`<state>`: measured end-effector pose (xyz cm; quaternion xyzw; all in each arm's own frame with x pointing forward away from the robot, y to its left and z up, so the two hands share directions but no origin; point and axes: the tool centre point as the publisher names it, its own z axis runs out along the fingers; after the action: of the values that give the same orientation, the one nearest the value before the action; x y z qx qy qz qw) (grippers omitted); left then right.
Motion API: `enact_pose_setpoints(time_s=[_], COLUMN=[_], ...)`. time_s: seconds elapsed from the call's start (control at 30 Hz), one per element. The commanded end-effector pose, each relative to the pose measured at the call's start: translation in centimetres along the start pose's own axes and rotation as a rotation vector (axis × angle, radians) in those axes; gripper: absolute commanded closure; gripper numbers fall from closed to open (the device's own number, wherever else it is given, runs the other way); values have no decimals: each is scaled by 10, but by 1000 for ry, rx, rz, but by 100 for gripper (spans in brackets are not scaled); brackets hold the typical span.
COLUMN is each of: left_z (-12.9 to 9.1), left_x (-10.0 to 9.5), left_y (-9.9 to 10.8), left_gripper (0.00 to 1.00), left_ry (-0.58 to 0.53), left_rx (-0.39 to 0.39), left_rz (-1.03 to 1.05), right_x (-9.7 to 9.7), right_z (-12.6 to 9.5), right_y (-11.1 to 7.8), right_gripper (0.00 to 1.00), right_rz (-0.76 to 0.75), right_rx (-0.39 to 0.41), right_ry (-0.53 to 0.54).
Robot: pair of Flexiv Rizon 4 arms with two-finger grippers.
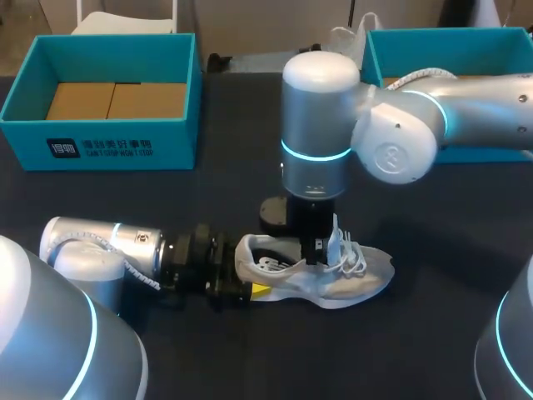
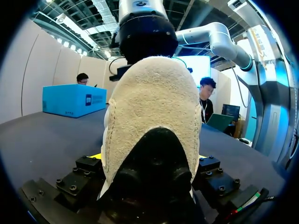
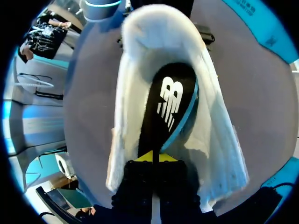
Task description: Take the shoe out of the shoebox, open the shoe tongue, remove and reinsert the insole, then place the shoe into the shoebox
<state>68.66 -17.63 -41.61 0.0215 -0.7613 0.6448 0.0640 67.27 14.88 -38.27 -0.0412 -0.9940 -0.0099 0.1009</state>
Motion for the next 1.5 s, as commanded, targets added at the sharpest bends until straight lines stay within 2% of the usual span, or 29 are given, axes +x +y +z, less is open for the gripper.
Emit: enact_pose_setpoints(time_s=[0.03, 0.5, 0.87, 0.93, 0.97, 1.1, 1.3, 1.43, 1.5], left_z=[1, 1, 1, 1, 1, 1, 1, 1, 1], left_x=[-2, -2, -2, -2, -2, -2, -2, -2, -2], left_y=[-2, -2, -2, -2, -2, -2, -2, -2, -2], left_gripper=[100, 100, 100, 100, 100, 100, 100, 100, 100], left_ry=[-4, -4, -4, -4, -4, -4, -4, -4, -4], left_rx=[0, 0, 0, 0, 0, 0, 0, 0, 0], left_rz=[-1, -1, -1, -1, -1, -1, -1, -1, -1], right_x=[17, 1, -7, -8, -9, -11, -14, -16, -16], right_z=[-22, -36, -50, -51, -52, -54, -54, -51, -50], right_y=[-15, -16, -19, -19, -19, -21, -9, -7, -6], right_gripper=[100, 100, 100, 100, 100, 100, 100, 56, 54], right_rz=[-15, -97, -163, -175, -207, -230, -276, -281, -280], right_rx=[-63, -242, -253, -260, -293, -286, -249, -252, -255], right_ry=[-73, -119, -129, -128, -131, -110, -85, -72, -71])
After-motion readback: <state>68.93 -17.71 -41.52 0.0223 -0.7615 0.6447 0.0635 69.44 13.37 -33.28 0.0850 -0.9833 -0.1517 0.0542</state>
